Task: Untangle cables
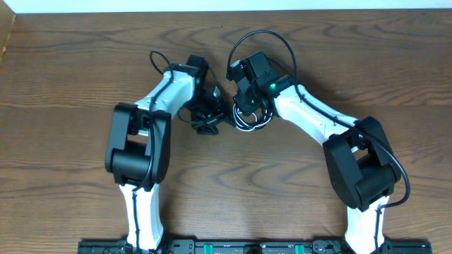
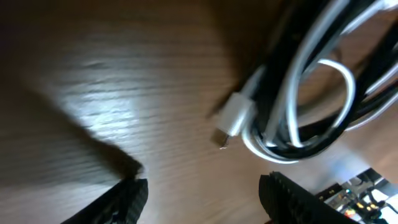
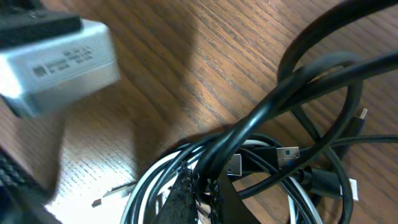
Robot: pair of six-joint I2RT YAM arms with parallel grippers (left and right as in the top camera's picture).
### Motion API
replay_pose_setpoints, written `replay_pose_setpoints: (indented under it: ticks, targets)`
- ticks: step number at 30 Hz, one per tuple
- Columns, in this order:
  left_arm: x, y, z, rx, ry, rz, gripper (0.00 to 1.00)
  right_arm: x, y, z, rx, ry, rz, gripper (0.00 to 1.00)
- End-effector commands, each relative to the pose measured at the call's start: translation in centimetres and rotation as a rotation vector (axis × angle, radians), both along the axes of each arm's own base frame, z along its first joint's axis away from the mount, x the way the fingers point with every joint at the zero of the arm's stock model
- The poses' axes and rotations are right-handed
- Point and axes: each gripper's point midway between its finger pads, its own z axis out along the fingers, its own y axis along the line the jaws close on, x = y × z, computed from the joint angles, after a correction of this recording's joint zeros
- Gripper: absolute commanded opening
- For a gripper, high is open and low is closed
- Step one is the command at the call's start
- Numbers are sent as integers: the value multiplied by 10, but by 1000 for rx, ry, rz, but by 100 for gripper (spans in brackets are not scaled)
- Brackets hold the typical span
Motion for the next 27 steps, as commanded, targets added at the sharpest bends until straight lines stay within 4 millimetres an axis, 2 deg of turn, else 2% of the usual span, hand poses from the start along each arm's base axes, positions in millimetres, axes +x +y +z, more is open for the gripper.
replay_pose_setpoints:
  ticks: [1, 7, 8, 13, 20, 27]
  targets:
    - [1, -13, -9, -22, -20, -30, 66, -5, 2, 13, 117, 64, 2, 1]
    - [14, -20, -9, -35, -64, -1, 66, -10, 0, 31, 361, 225, -9, 1]
    - [18, -19, -11, -21, -82, 2, 66, -9, -4, 38, 437, 272, -19, 1]
    - [23, 1, -22, 122, -85, 64, 66, -8, -21, 55, 597, 373, -35, 1]
    - [33, 10, -27, 182, -133, 69, 61, -10, -45, 60, 668, 464, -83, 1]
    - [34, 10, -32, 179, -149, 70, 61, -14, -50, 57, 653, 463, -63, 1]
